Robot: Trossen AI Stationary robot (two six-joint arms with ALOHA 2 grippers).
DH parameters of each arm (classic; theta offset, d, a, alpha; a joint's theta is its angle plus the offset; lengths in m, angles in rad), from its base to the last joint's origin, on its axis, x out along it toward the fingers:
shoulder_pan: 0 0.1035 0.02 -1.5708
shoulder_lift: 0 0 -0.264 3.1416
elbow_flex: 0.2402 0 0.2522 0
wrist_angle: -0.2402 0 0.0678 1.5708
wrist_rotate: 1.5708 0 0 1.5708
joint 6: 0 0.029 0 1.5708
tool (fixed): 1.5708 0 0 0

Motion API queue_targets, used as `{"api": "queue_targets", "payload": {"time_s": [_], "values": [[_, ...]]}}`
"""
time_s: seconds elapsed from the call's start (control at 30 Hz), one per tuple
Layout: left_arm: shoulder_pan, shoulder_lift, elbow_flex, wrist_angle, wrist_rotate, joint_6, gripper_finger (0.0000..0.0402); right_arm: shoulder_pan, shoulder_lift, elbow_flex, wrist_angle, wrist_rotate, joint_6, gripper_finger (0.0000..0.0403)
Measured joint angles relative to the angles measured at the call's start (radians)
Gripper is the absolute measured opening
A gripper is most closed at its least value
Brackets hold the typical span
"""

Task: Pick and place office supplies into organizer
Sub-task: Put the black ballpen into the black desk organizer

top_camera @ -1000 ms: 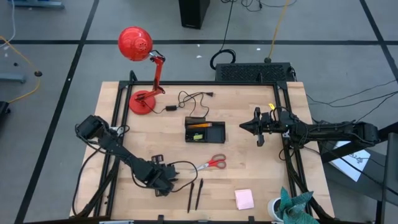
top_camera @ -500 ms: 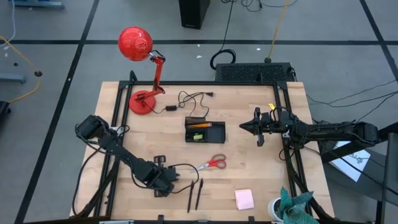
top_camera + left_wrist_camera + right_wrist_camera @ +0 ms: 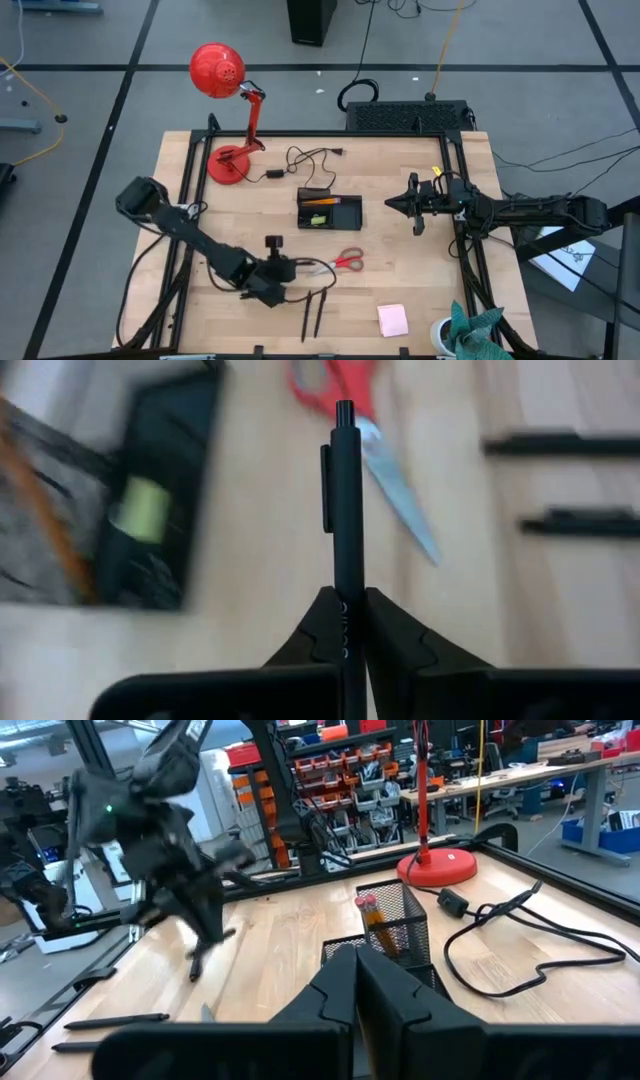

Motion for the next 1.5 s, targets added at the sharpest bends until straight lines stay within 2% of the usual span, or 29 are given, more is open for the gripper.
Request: {"api": "queue_targets", "payload": {"time_s": [0.13,0.27,0.37,0.5,0.63,0.8,1.0,1.13,1.23,1.5], "values": [[0.059,-0.088,-0.002,0.140,-0.057,0.217,0.0009,0.000,0.000,0.000,0.000,0.000,0.000,0.0004],[0.141,-0.172,-0.046,0.309,-0.017,0.422,0.0019,0.000,0.000,0.000,0.000,-0.003,0.000,0.0004],[0.235,-0.243,-0.130,0.432,0.068,0.498,0.0012,0.000,0.001,0.000,-0.007,-0.003,0.000,0.0004],[0.371,-0.312,-0.248,0.617,0.277,0.549,0.0008,0.000,0.003,0.000,-0.010,-0.003,-0.002,0.0004],[0.473,-0.330,-0.275,0.748,0.466,0.576,0.0016,0.000,0.003,0.000,-0.005,0.000,-0.008,0.0004],[0.559,-0.323,-0.274,0.827,0.618,0.626,0.0009,0.000,0.003,0.000,0.000,0.002,-0.010,0.0004],[0.680,-0.304,-0.275,0.851,0.735,0.675,0.0019,0.000,0.003,0.000,0.000,0.003,-0.016,0.0004],[0.767,-0.255,-0.310,0.998,0.889,0.638,0.0013,0.000,0.004,0.000,-0.004,0.004,-0.016,0.0004],[0.805,-0.208,-0.334,1.047,0.912,0.607,0.0008,0.000,0.008,0.000,-0.006,0.004,-0.016,0.0004],[0.824,-0.030,-0.337,1.172,0.914,0.585,0.0019,0.000,0.020,0.000,-0.021,0.005,-0.016,0.0004]]}}
